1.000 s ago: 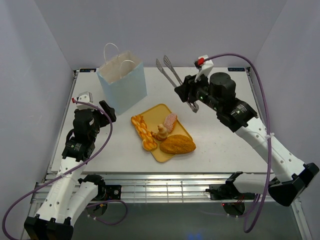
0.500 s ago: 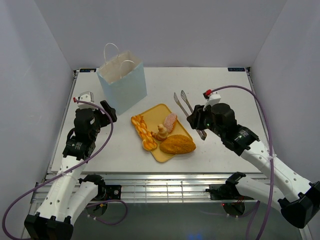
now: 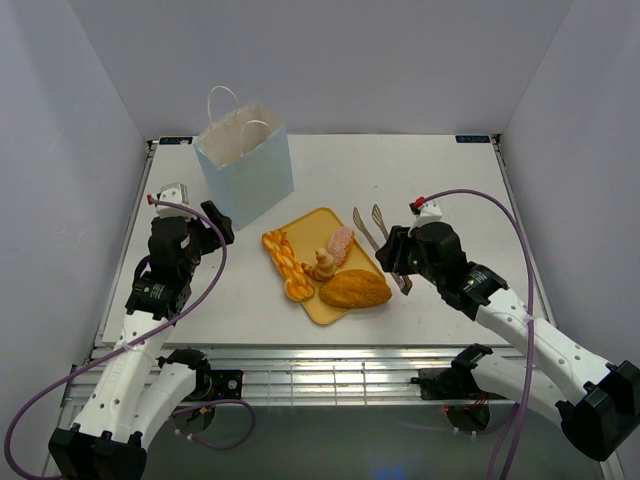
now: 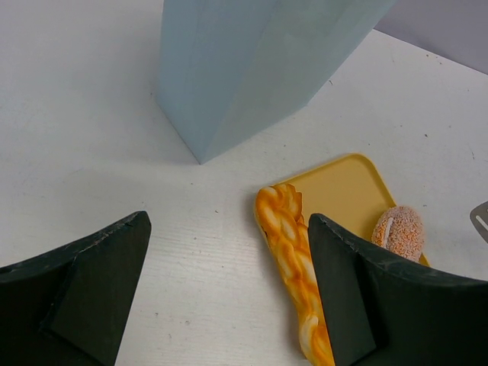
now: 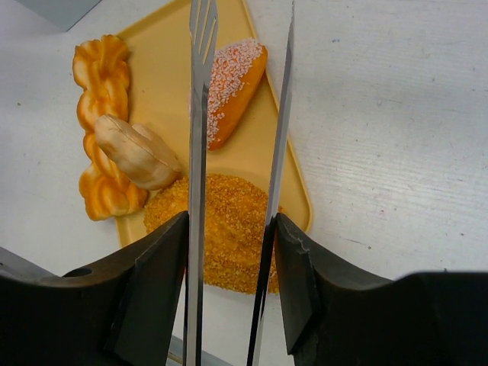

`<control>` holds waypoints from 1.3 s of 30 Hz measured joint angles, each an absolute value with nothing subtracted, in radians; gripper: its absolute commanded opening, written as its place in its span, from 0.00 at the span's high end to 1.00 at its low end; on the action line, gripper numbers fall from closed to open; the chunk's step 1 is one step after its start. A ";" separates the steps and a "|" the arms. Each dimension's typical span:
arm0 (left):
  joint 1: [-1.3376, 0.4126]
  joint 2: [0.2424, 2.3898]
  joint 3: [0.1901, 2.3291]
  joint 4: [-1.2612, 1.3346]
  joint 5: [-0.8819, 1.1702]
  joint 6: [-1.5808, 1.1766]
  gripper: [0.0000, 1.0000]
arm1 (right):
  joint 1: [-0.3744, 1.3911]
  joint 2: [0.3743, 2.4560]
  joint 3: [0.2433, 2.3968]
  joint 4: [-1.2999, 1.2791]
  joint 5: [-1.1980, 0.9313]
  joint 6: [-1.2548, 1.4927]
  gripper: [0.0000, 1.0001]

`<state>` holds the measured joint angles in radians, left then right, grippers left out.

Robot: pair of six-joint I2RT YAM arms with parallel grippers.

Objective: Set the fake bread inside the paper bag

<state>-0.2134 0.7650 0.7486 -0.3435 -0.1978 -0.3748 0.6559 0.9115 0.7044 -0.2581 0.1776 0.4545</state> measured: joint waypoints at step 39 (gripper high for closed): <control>-0.218 0.772 0.749 -0.344 -0.177 -0.375 0.06 | 0.306 1.072 0.493 0.121 -0.442 0.752 0.39</control>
